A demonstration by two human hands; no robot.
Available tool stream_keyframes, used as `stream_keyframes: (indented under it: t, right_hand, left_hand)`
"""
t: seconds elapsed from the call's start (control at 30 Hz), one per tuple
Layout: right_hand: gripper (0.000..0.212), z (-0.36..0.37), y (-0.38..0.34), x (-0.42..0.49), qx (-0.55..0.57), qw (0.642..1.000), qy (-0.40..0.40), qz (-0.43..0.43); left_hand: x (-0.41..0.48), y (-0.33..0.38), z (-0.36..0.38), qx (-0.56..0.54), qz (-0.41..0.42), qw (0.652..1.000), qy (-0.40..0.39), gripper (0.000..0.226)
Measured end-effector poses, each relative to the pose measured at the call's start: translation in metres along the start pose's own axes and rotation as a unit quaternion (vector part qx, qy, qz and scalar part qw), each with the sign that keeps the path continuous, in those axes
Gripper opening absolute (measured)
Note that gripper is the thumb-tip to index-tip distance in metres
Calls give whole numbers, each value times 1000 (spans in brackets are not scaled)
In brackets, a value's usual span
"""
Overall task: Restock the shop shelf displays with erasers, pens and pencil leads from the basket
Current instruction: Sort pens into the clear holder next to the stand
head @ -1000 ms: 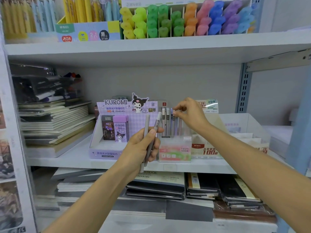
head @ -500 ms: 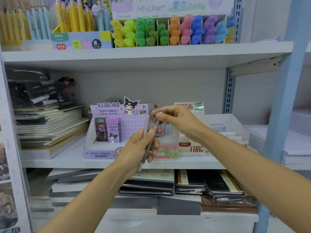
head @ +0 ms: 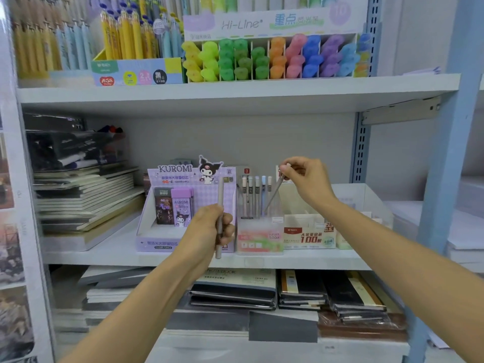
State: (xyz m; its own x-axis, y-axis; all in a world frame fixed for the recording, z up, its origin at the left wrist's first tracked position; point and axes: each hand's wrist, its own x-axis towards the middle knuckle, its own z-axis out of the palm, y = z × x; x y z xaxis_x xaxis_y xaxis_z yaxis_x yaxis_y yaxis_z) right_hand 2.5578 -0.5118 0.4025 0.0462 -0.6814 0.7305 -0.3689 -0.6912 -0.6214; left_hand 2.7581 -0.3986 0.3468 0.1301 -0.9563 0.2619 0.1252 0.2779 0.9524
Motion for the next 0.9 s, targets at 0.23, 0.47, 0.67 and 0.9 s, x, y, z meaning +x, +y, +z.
stream_keyframes:
  t: [0.23, 0.47, 0.67, 0.9]
  right_hand:
    - [16, 16, 5, 5, -117, 989, -68, -57]
    - [15, 19, 5, 12, -115, 987, -90, -72]
    - [16, 16, 13, 15, -136, 983, -107, -65]
    - [14, 34, 17, 16, -107, 992, -60, -39]
  left_hand:
    - [-2, -1, -11, -96, -20, 995, -25, 8]
    - [3, -4, -15, -140, -21, 989, -33, 11]
    - [6, -13, -22, -112, -15, 993, -45, 13]
    - [8, -16, -21, -72, -8, 997, -40, 34]
